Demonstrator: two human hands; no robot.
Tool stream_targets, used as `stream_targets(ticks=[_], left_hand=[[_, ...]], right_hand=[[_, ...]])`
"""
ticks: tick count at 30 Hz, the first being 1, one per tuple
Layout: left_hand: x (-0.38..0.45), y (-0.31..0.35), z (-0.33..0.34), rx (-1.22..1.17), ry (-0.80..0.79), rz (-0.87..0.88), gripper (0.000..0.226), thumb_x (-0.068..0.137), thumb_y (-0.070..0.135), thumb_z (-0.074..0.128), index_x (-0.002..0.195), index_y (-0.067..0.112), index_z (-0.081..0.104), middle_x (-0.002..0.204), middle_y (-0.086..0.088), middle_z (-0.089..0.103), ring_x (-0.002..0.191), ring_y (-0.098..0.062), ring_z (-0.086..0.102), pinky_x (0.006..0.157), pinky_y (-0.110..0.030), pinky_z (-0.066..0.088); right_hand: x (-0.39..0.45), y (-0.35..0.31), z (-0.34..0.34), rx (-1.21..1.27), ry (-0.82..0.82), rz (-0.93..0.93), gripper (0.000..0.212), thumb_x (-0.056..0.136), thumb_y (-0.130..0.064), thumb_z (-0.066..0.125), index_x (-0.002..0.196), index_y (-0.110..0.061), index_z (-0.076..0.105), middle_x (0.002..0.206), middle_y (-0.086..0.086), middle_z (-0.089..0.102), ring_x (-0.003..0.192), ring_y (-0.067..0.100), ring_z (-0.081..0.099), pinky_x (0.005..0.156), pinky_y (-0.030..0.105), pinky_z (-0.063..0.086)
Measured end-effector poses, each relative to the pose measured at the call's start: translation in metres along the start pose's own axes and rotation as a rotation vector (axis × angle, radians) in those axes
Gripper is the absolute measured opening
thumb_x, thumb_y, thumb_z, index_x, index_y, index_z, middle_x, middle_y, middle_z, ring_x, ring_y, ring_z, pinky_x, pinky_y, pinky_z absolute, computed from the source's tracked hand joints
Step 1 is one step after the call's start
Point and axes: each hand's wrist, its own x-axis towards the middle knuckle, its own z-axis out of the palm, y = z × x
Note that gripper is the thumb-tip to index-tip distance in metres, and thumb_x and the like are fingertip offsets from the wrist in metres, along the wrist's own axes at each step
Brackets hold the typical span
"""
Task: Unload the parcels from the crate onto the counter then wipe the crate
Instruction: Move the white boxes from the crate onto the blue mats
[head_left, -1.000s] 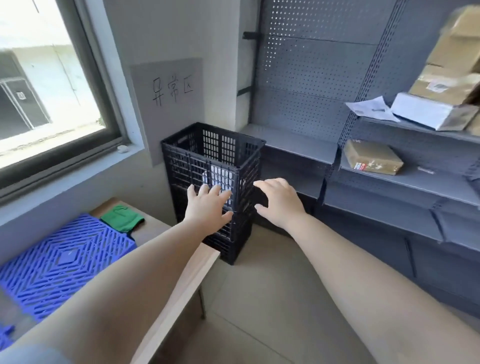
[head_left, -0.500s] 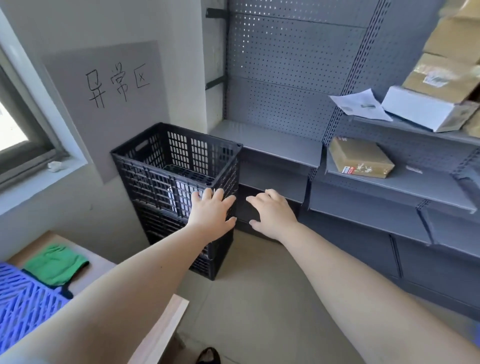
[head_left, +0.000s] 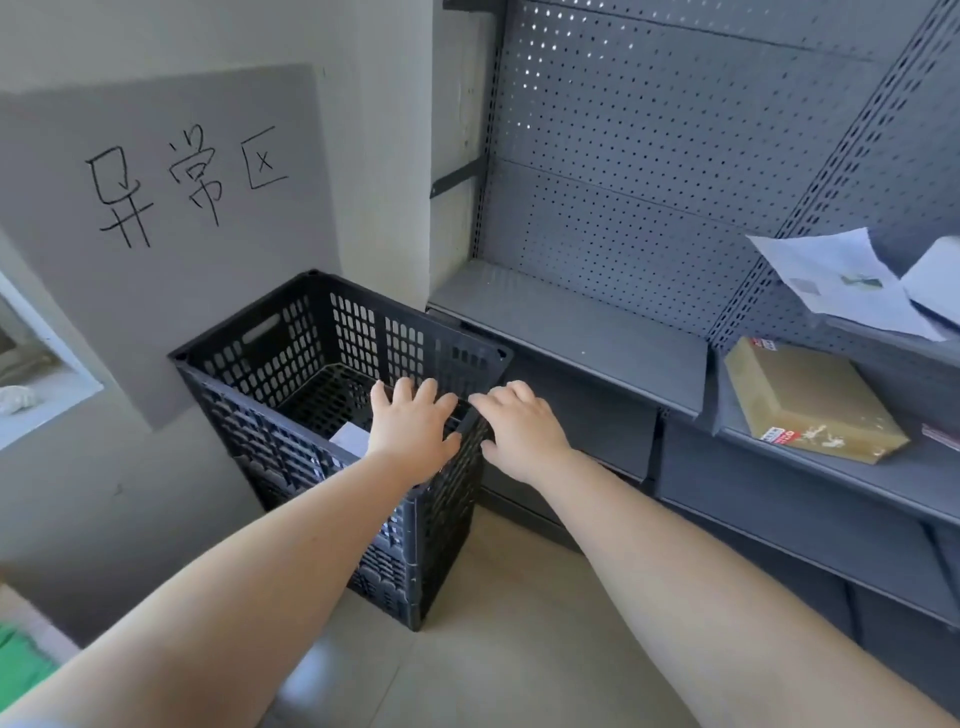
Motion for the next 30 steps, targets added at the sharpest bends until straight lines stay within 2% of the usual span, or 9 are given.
stream_targets(ticks=[4,8,14,22,25,27,29,30], left_hand=[[0.036,0.003,0.029,-0.045,-0.085,-0.152,0.055,0.096,0.054,0.044,0.145,0.030,0.035,0.145,-0.001,0.038,0.134,-0.033,0.032,0.115,-0.060,0.017],[0.058,-0.002,0.055,-0.051,-0.164,-0.331,0.065,0.096,0.056,0.045,0.152,0.031,0.024,0.150,-0.003,0.035,0.136,-0.033,0.031,0.115,-0.060,0.017],[0.070,-0.013,0.071,-0.037,-0.265,-0.487,0.068,0.095,0.056,0.046,0.153,0.029,0.022,0.149,-0.005,0.034,0.138,-0.034,0.028,0.115,-0.061,0.015],[0.114,-0.082,0.093,-0.129,-0.324,-0.578,0.071,0.092,0.057,0.052,0.151,0.029,0.026,0.149,-0.004,0.034,0.140,-0.033,0.025,0.116,-0.058,0.016],[0.127,-0.107,0.104,-0.172,-0.316,-0.595,0.071,0.091,0.059,0.053,0.151,0.030,0.027,0.148,-0.002,0.036,0.139,-0.032,0.027,0.115,-0.057,0.020],[0.133,-0.119,0.113,-0.212,-0.322,-0.631,0.071,0.090,0.058,0.055,0.150,0.031,0.029,0.147,-0.001,0.038,0.137,-0.031,0.030,0.113,-0.055,0.024],[0.136,-0.125,0.122,-0.306,-0.309,-0.706,0.069,0.089,0.056,0.057,0.149,0.032,0.033,0.147,0.000,0.040,0.136,-0.029,0.032,0.110,-0.051,0.029],[0.137,-0.126,0.125,-0.401,-0.278,-0.756,0.066,0.090,0.053,0.058,0.148,0.032,0.035,0.148,0.000,0.040,0.136,-0.029,0.032,0.109,-0.048,0.031]], right_hand=[[0.058,0.042,0.014,-0.005,-0.056,-0.115,0.056,0.094,-0.028,0.057,0.146,-0.023,0.037,0.146,0.003,0.042,0.137,0.030,0.027,0.106,0.044,0.035],[0.114,0.069,0.025,-0.019,-0.114,-0.304,0.053,0.094,-0.027,0.056,0.144,-0.022,0.040,0.144,0.003,0.044,0.138,0.029,0.028,0.109,0.044,0.032],[0.181,0.057,0.057,0.133,-0.215,-0.468,0.056,0.093,-0.029,0.058,0.146,-0.025,0.040,0.147,0.000,0.043,0.139,0.026,0.026,0.109,0.046,0.032],[0.253,0.031,0.101,0.121,-0.603,-0.387,0.072,0.090,-0.024,0.065,0.152,-0.033,0.029,0.152,-0.001,0.034,0.141,0.028,0.022,0.109,0.048,0.036],[0.279,0.028,0.101,0.191,-0.672,-0.350,0.073,0.090,-0.022,0.066,0.152,-0.036,0.029,0.155,-0.003,0.031,0.142,0.027,0.021,0.108,0.046,0.038],[0.293,0.025,0.105,0.257,-0.710,-0.352,0.073,0.090,-0.019,0.066,0.151,-0.036,0.031,0.156,-0.004,0.029,0.141,0.026,0.023,0.101,0.041,0.043],[0.303,0.022,0.111,0.364,-0.754,-0.299,0.070,0.090,-0.017,0.066,0.150,-0.036,0.034,0.156,-0.003,0.030,0.132,0.024,0.038,0.081,0.030,0.050],[0.308,0.020,0.115,0.429,-0.775,-0.254,0.068,0.091,-0.018,0.066,0.149,-0.035,0.036,0.155,-0.002,0.033,0.122,0.022,0.048,0.071,0.025,0.049]])
